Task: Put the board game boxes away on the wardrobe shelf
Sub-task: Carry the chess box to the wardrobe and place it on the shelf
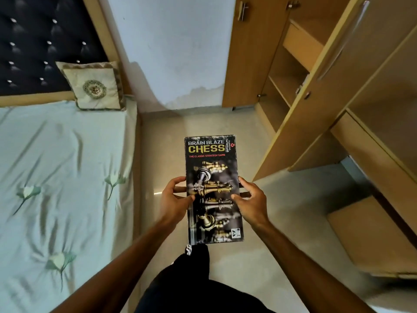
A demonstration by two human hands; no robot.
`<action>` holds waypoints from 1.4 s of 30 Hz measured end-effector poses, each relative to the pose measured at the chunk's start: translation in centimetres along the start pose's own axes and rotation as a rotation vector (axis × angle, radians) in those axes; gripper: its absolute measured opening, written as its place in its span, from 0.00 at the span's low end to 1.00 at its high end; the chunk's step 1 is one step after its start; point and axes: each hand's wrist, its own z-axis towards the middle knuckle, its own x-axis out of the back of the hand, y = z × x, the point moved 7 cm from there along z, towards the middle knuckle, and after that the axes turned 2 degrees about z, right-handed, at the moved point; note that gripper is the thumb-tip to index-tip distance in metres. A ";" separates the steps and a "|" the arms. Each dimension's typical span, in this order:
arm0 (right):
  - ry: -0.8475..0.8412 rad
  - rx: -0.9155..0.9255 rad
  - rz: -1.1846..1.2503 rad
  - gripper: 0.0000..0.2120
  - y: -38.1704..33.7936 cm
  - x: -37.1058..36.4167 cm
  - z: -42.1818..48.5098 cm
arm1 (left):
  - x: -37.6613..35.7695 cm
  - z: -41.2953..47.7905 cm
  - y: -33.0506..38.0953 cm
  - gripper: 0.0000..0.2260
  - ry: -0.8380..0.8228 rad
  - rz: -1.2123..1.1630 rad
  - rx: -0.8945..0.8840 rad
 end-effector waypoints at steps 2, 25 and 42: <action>0.009 0.019 -0.015 0.28 -1.4 -0.7 5.5 | -0.9 5.5 1.9 0.26 -0.024 -0.019 -0.002; 0.189 -0.070 0.138 0.31 -13.3 -0.9 64.9 | -17.1 62.7 29.0 0.25 -0.218 0.059 -0.090; 0.514 -0.163 0.190 0.29 -14.6 14.9 99.0 | -46.5 94.8 45.9 0.22 -0.549 0.141 -0.155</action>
